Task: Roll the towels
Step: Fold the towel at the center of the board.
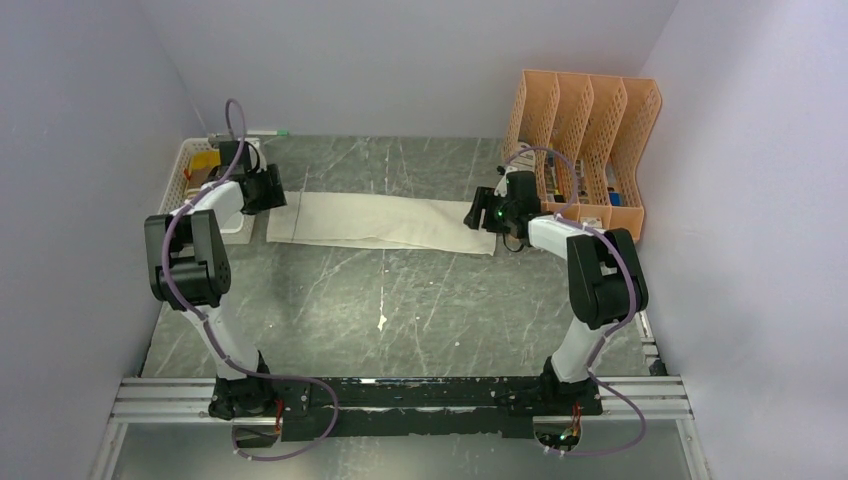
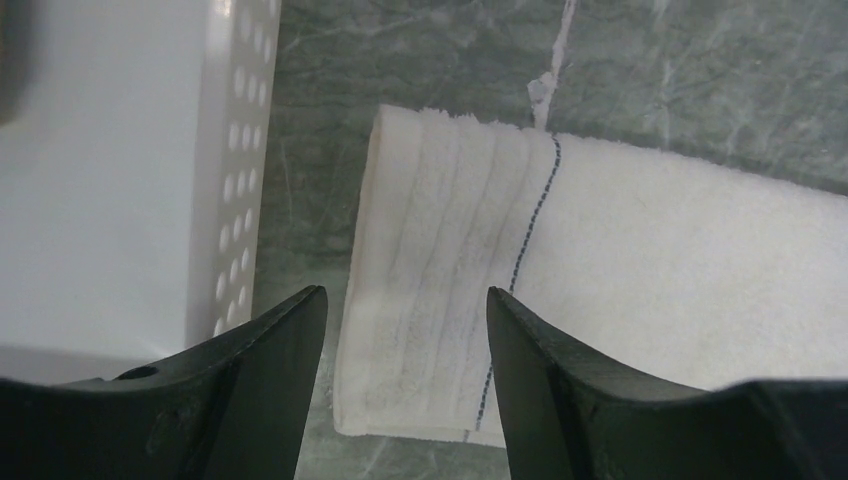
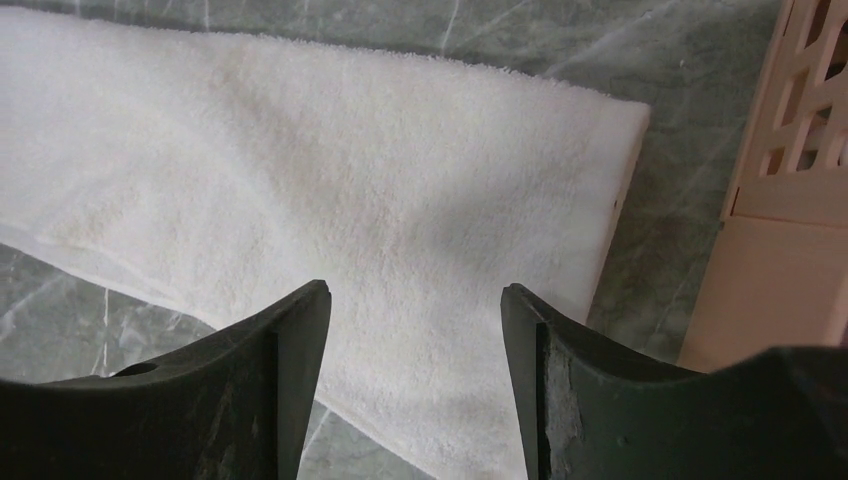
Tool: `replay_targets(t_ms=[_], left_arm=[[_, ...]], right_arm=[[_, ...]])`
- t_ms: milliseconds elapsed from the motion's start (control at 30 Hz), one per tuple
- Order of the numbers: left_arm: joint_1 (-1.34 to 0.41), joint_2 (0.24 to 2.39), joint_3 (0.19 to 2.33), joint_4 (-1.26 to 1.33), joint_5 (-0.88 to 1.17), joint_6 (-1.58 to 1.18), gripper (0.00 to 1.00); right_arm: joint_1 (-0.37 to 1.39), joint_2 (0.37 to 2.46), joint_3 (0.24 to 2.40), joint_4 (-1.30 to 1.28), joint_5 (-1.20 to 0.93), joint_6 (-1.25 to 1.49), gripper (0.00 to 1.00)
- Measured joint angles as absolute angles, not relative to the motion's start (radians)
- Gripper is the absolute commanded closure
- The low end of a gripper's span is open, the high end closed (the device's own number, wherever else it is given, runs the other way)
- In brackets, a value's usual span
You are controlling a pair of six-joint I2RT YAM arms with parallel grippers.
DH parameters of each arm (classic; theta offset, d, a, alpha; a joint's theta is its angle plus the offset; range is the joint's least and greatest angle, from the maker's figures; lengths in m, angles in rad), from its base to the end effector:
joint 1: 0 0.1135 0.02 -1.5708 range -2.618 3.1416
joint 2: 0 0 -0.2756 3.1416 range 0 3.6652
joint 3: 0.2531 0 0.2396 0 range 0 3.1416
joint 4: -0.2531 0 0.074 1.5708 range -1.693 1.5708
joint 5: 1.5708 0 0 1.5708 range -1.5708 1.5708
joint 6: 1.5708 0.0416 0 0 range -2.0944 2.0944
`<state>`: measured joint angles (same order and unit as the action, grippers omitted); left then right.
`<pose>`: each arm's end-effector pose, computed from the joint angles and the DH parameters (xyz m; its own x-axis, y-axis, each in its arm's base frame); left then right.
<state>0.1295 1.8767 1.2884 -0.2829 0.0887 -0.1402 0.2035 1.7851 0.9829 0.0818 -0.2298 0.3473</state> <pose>0.4007 0.0485 0.2092 -0.7412 -0.2369 -0.6281 -0.1774 0.9715 -0.1571 0.3595 0.0839 0.1822 -0.7315 0.1874 -0.6555 -0.1228 0.9095 0.3971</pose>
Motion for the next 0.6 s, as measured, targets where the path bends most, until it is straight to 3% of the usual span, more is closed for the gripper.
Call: replay_targets(t_ms=[433,533,600], left_arm=[[0.104,1.995,1.29,-0.209,-0.017,-0.158,0.54],[0.104,2.0,1.288,-0.193,-0.028,-0.165,0.66],[0.104,2.002,1.283,-0.174,-0.033,-0.168,0.81]], right_arm=[[0.204,1.571,0.916,0.092,-0.302,0.382,0.36],[0.204,1.53,0.916,0.091,-0.305,0.381,0.36],[0.204,1.515,0.916,0.091,-0.306,0.381,0.36]])
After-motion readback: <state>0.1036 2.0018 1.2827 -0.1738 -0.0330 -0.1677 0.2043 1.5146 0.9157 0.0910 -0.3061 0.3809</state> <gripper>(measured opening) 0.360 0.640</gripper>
